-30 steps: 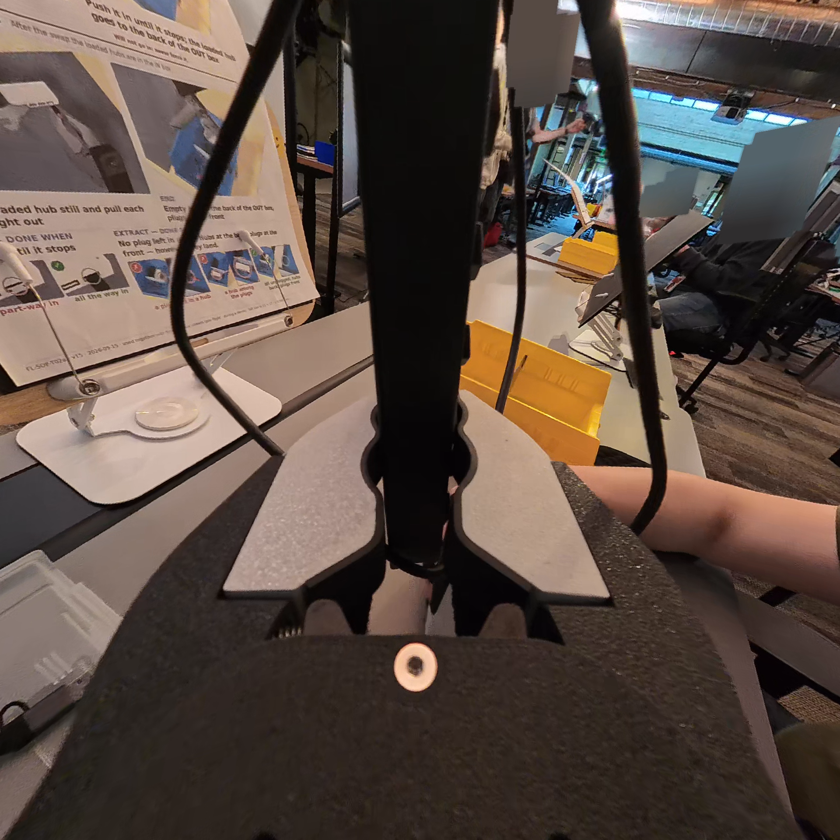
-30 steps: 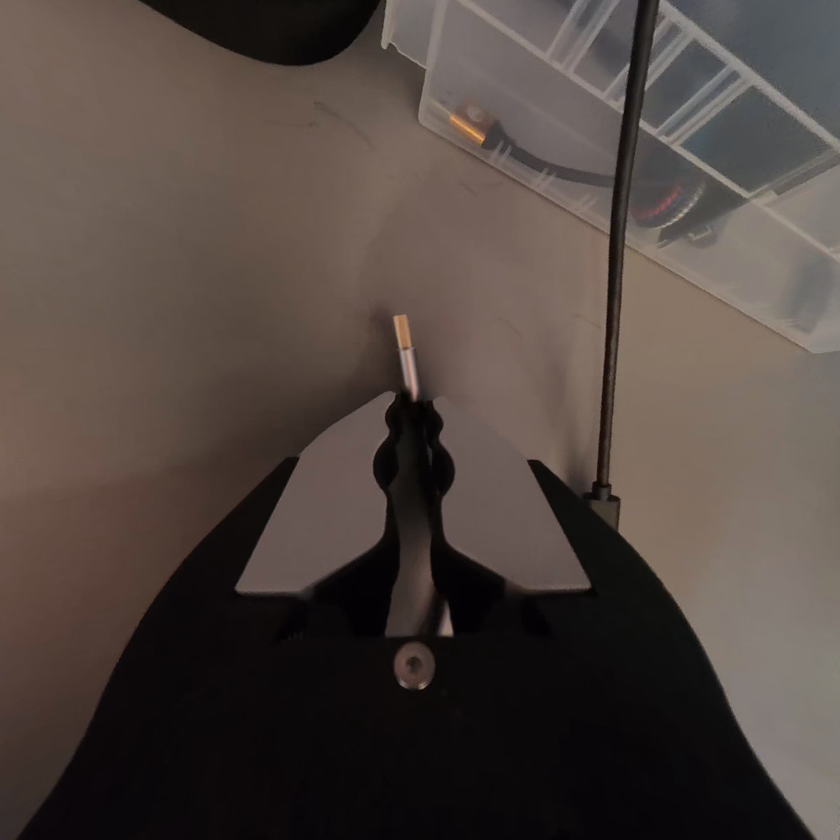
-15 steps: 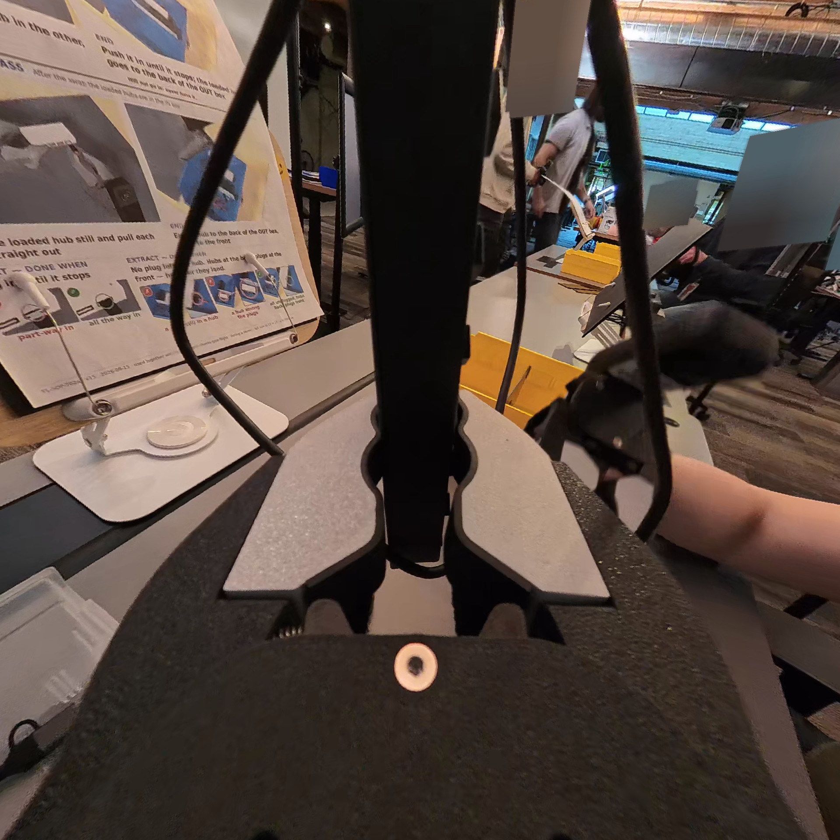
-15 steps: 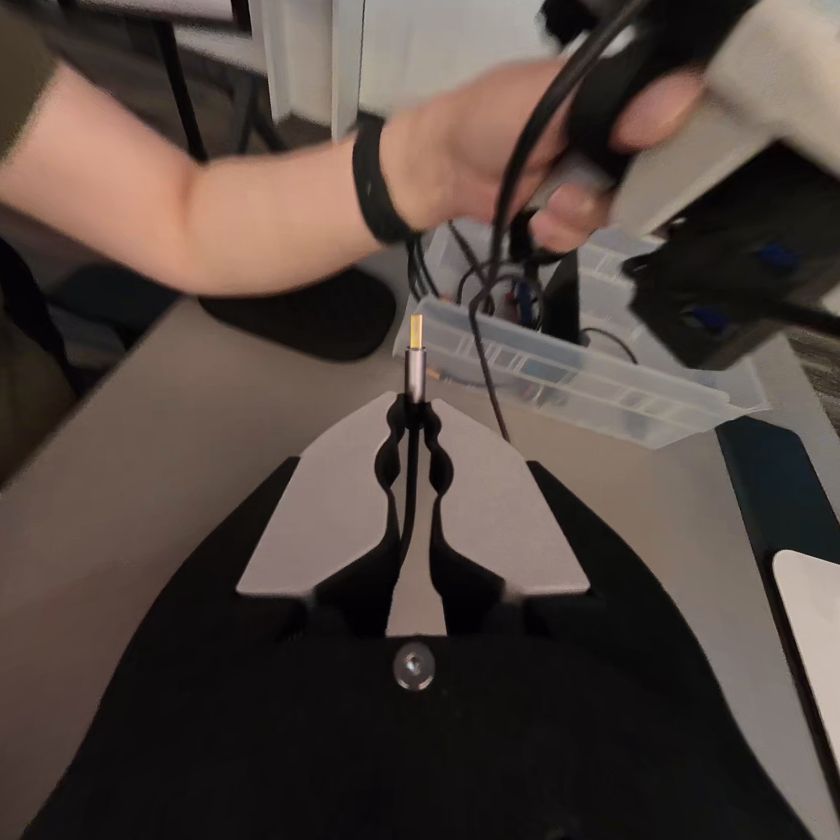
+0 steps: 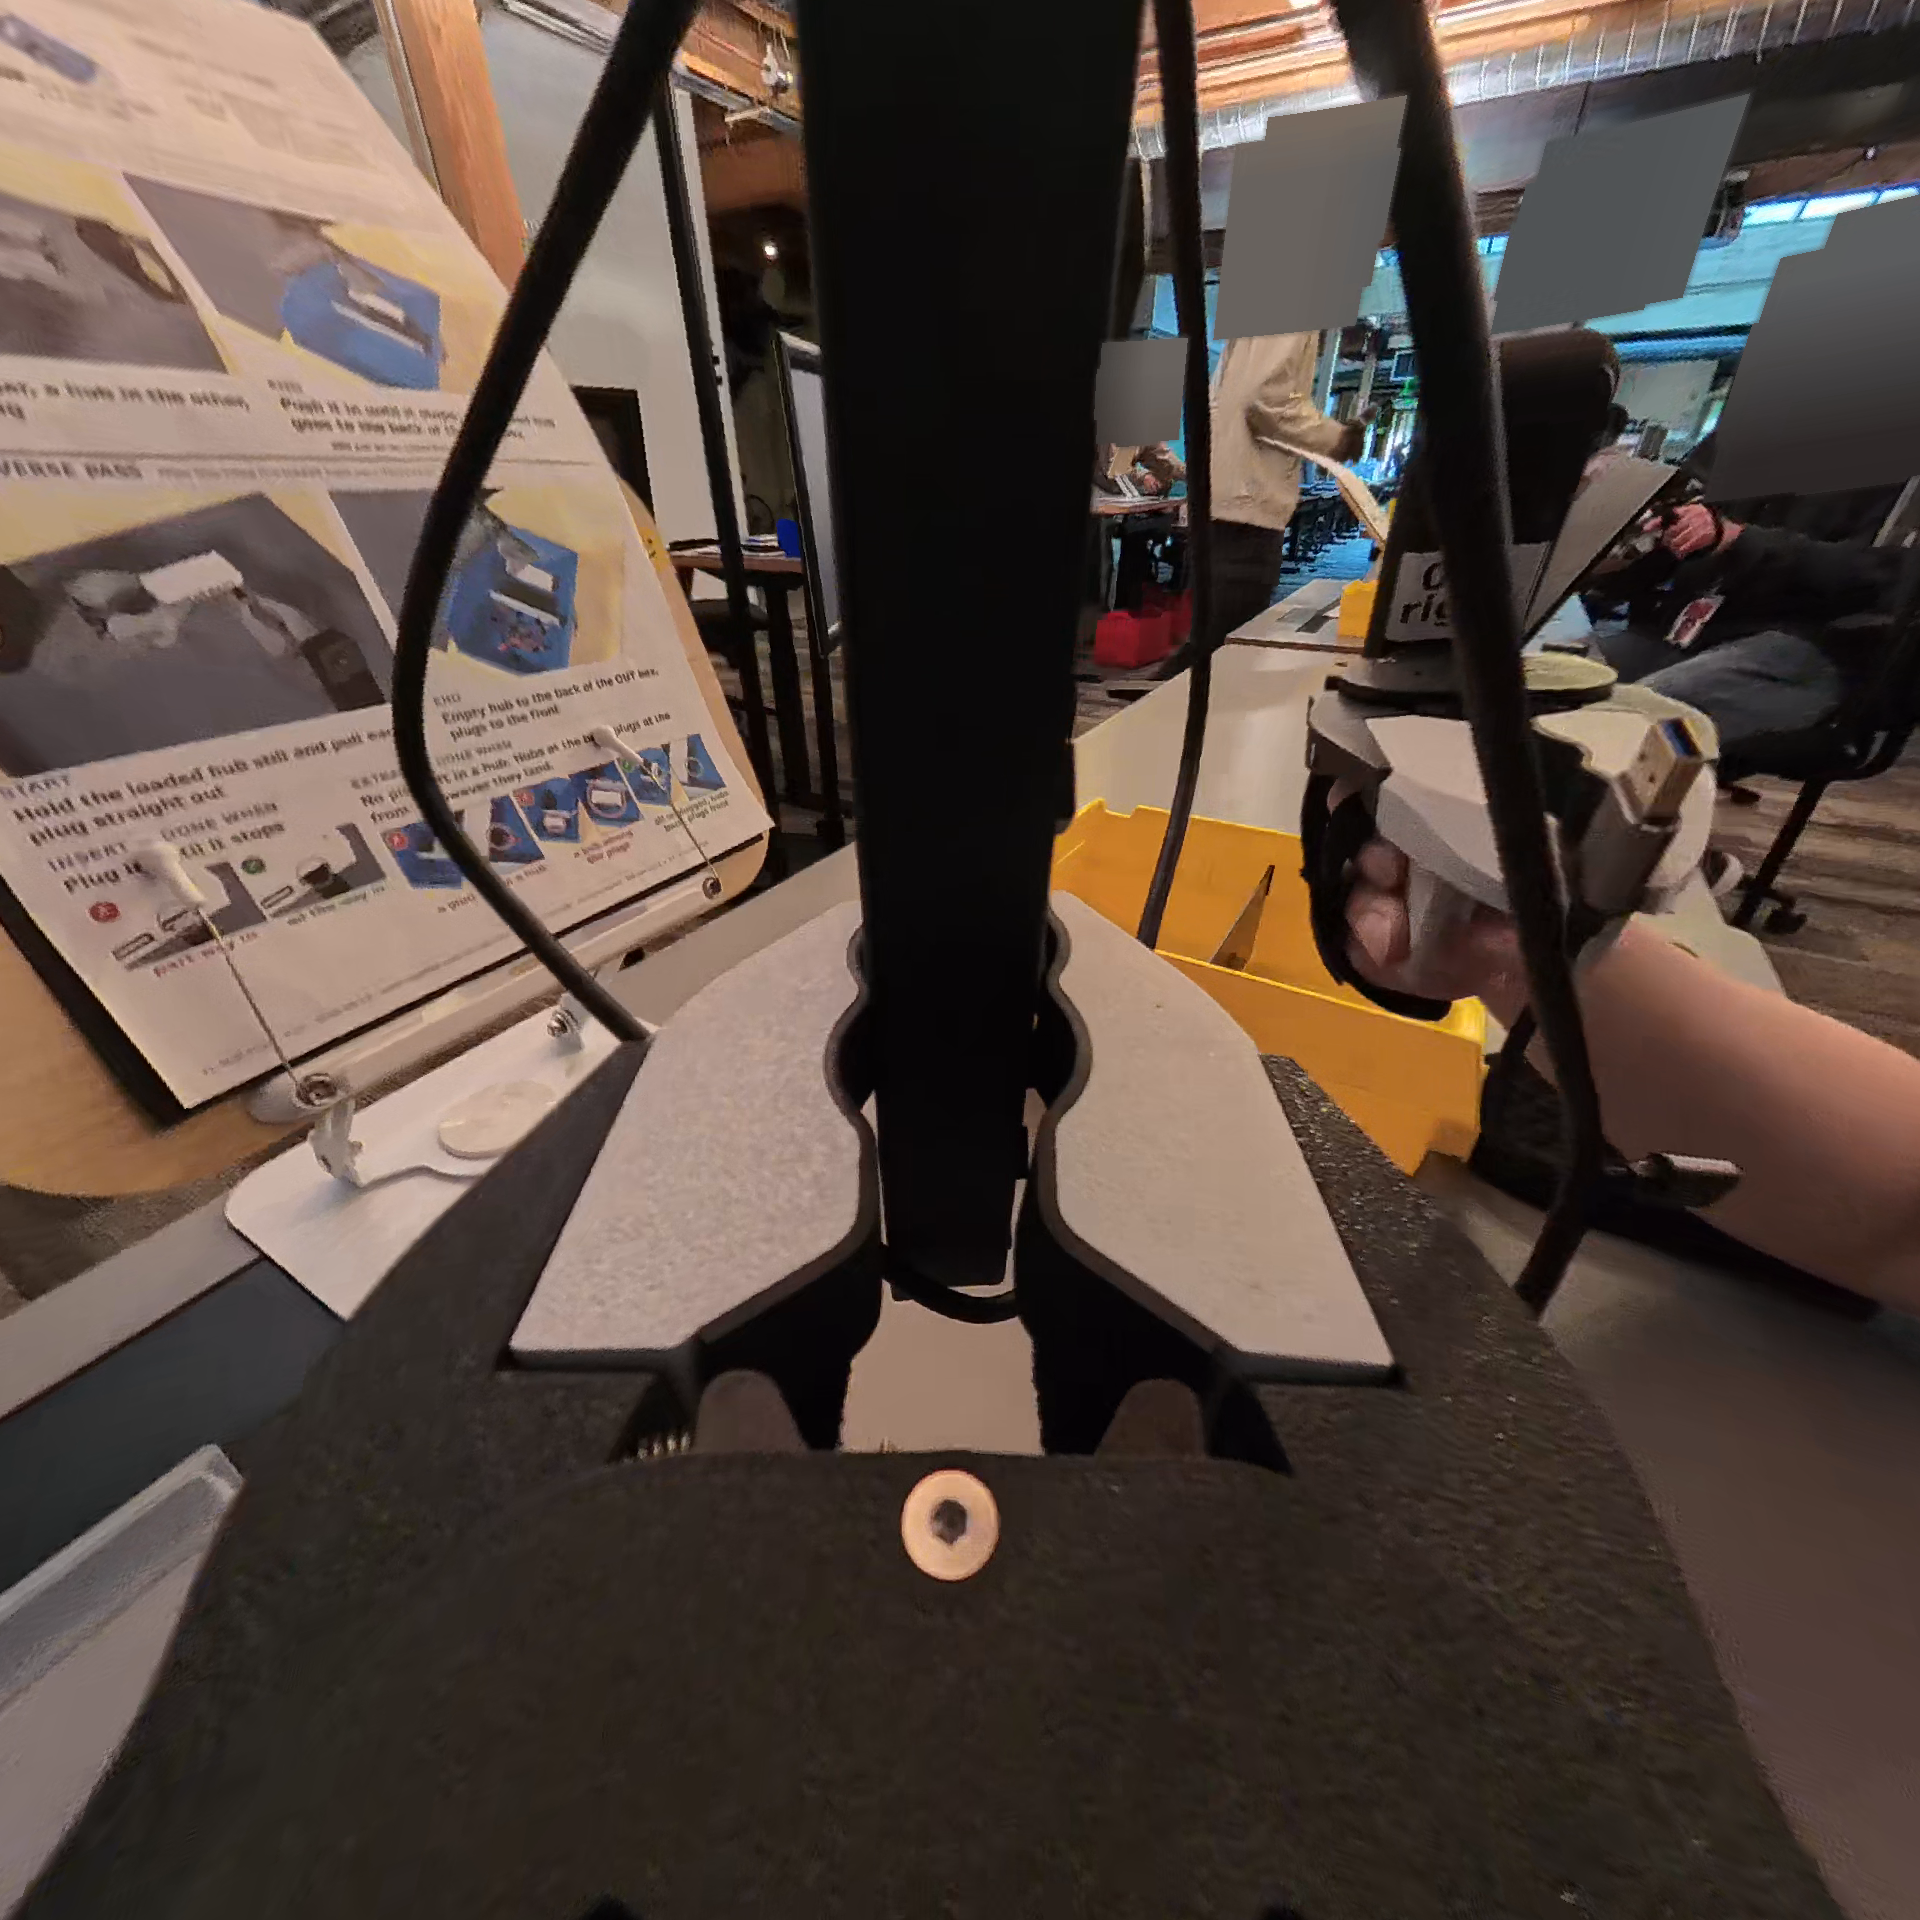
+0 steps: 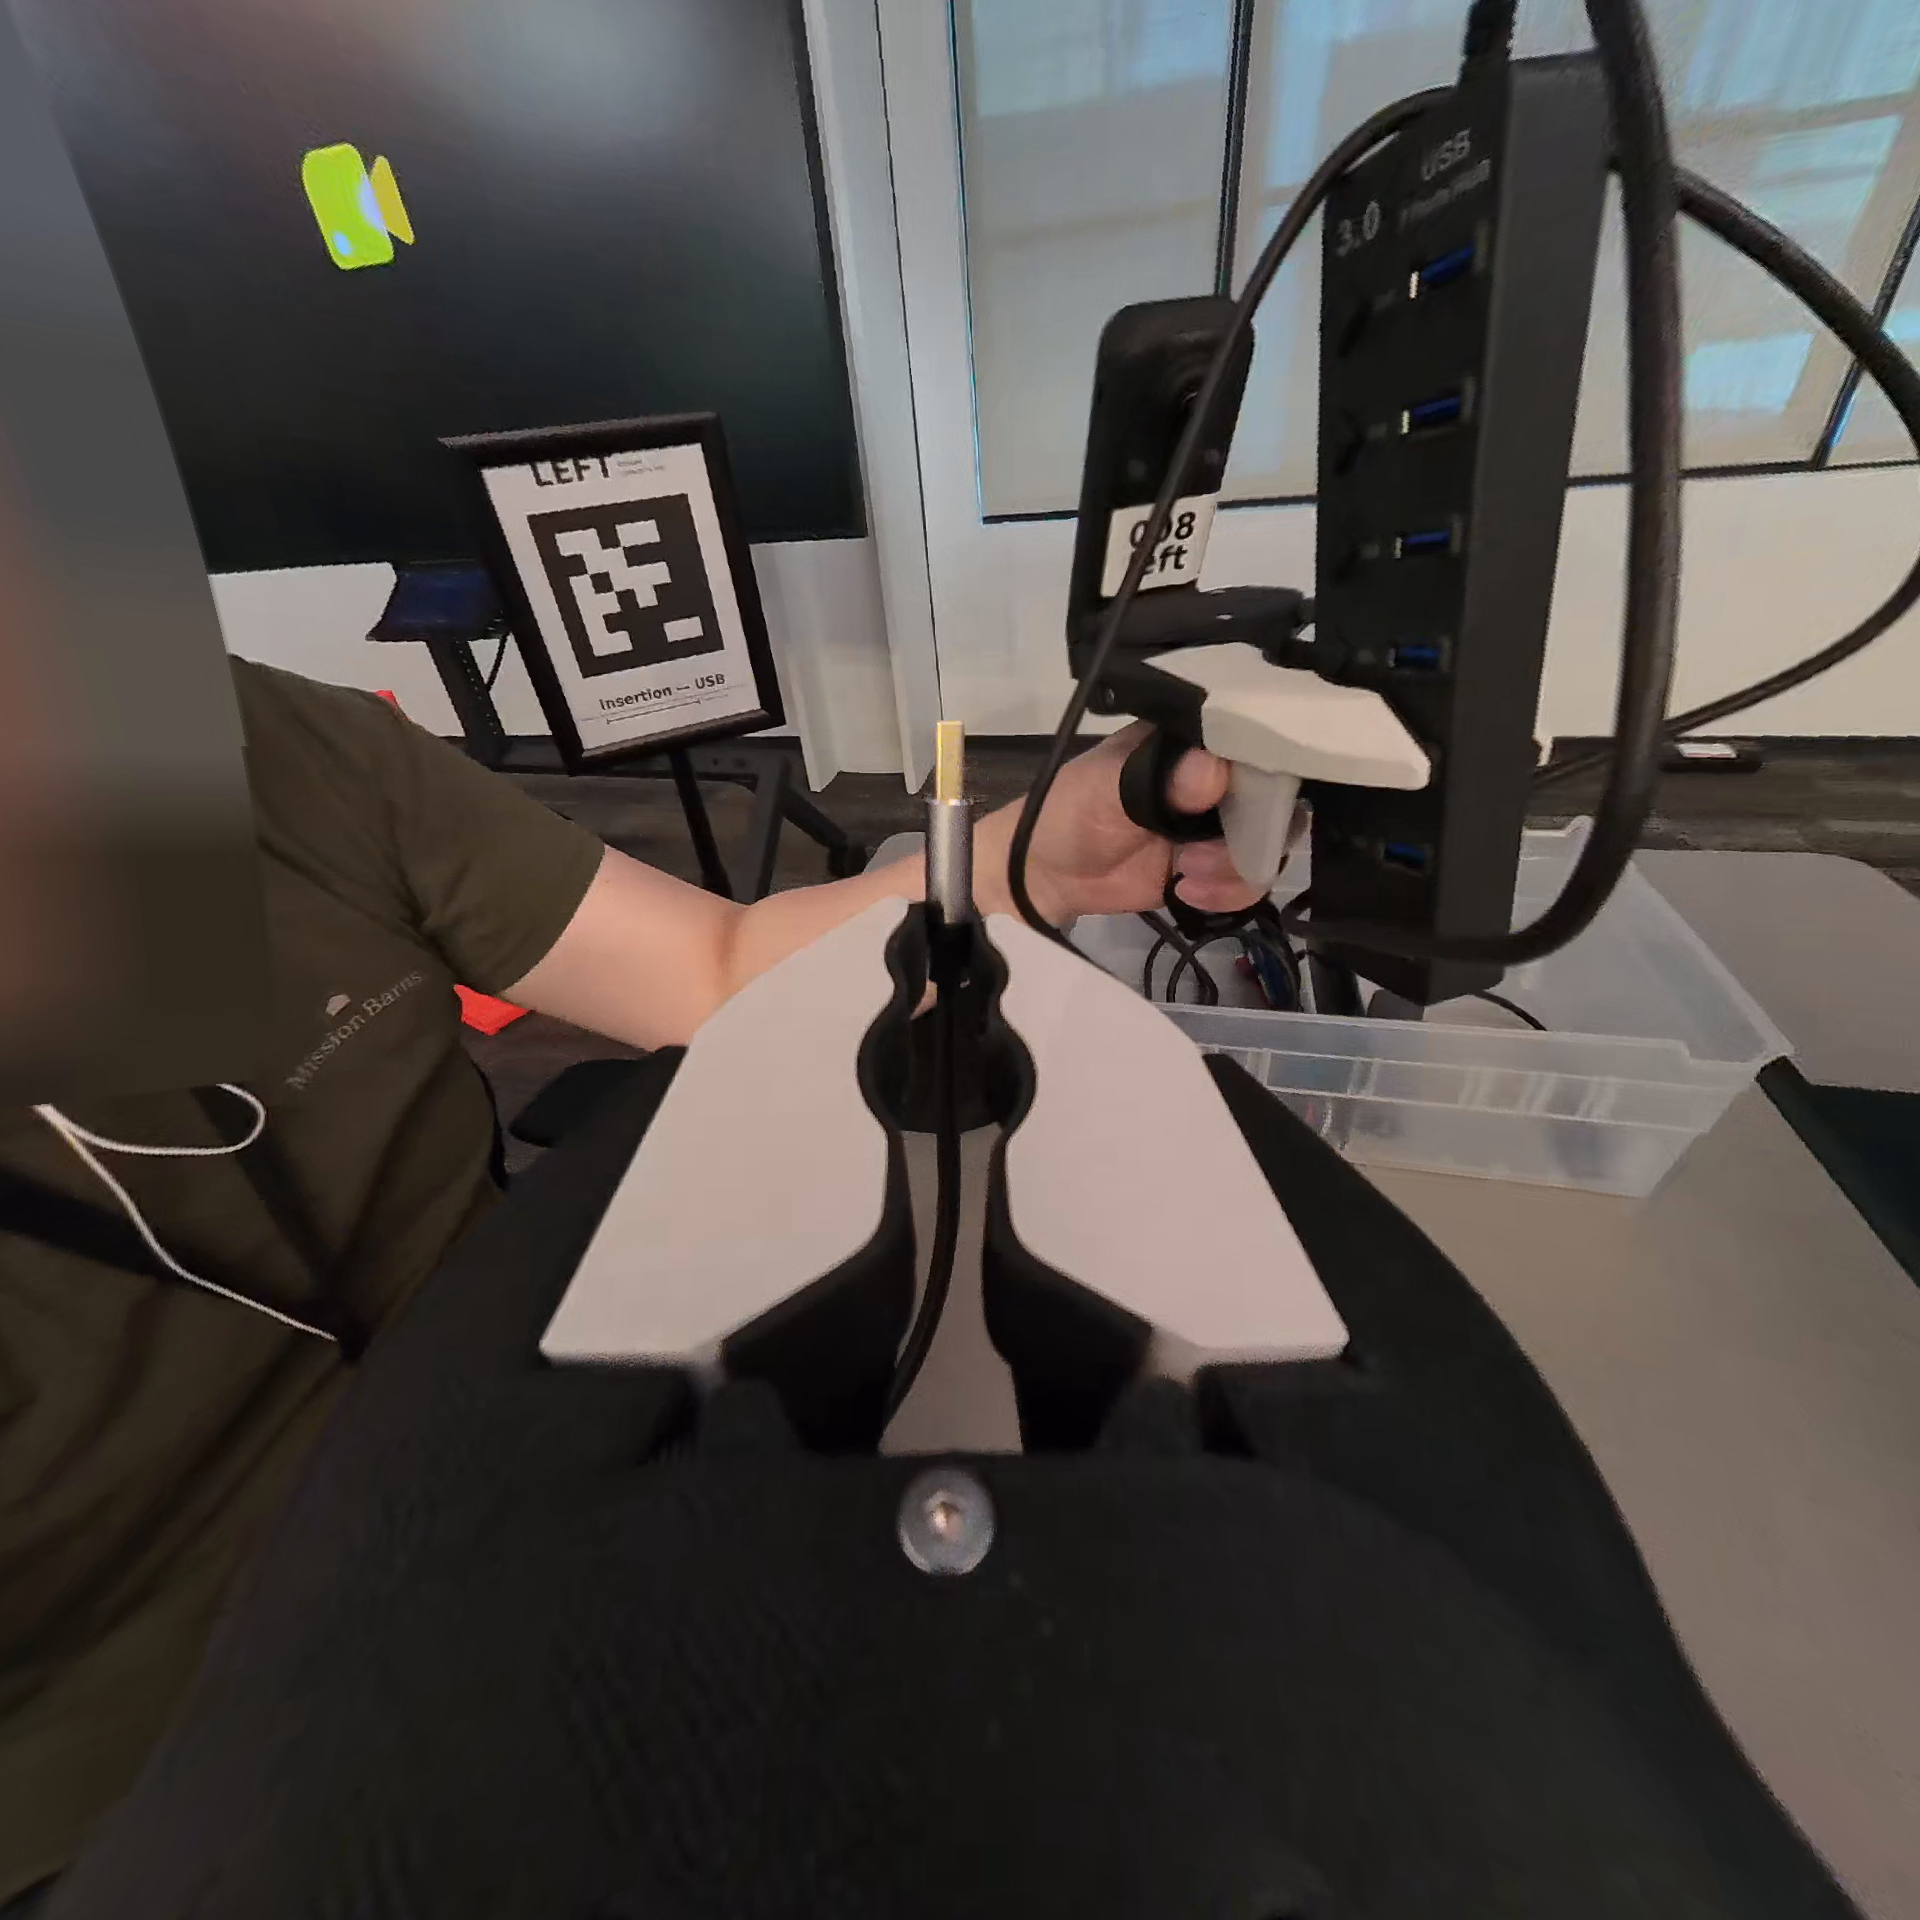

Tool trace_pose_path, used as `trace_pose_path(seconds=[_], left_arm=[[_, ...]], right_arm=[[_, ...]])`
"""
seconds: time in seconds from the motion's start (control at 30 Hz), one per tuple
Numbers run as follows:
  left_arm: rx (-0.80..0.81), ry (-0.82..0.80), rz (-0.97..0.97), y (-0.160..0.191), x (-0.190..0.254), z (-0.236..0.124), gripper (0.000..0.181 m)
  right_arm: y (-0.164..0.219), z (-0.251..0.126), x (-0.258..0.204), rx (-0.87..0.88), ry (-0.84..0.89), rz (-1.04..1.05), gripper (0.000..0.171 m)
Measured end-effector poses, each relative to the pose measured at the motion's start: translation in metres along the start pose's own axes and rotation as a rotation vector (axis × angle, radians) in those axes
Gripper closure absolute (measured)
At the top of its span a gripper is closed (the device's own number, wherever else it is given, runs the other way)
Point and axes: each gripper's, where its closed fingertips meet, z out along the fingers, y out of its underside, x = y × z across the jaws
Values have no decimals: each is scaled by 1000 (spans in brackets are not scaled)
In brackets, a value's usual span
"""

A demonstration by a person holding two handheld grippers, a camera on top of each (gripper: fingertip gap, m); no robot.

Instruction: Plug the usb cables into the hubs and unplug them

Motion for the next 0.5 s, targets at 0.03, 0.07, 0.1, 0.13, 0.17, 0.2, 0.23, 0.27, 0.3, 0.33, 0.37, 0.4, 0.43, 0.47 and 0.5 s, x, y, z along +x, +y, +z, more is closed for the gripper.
trace_pose_path(seconds=[0.03,0.07,0.1,0.13,0.17,0.2,0.23,0.27,0.3,0.33,0.37,0.4,0.43,0.47,0.5], left_arm=[[4,-4,18,-1,3,2,155],[5,-5,35,-1,5,4,156],[3,-2,50,0,8,6,156],[-6,1,56,1,11,8,155],[-14,4,60,3,13,11,156],[-18,9,61,4,15,13,156],[-19,16,58,5,18,14,156],[-18,24,54,6,20,16,156],[-18,32,49,6,22,17,156],[-19,38,47,7,24,19,156],[-21,41,51,7,25,20,156],[-26,43,56,8,26,21,155],[-29,44,62,9,27,22,156],[-28,43,67,9,28,22,156],[-25,45,69,8,30,23,156]], right_arm=[[0,-2,-3,0,-9,-24,163],[-2,-4,-8,15,-33,-73,163],[-5,-5,-15,40,-54,-136,163],[-7,-7,-19,50,-57,-191,163],[-7,-7,-20,42,-41,-232,163],[-6,-7,-21,25,-29,-263,163],[-5,-7,-22,14,-23,-291,163],[-5,-7,-24,8,-16,-317,163],[-5,-7,-25,5,-13,-332,162],[-5,-7,-25,0,-11,-333,162],[-5,-8,-26,-2,-12,-333,163],[-6,-8,-26,0,-13,-334,163],[-6,-8,-25,0,-9,-329,163],[-5,-8,-24,-5,-9,-320,163],[-4,-8,-24,-5,-11,-309,163]])
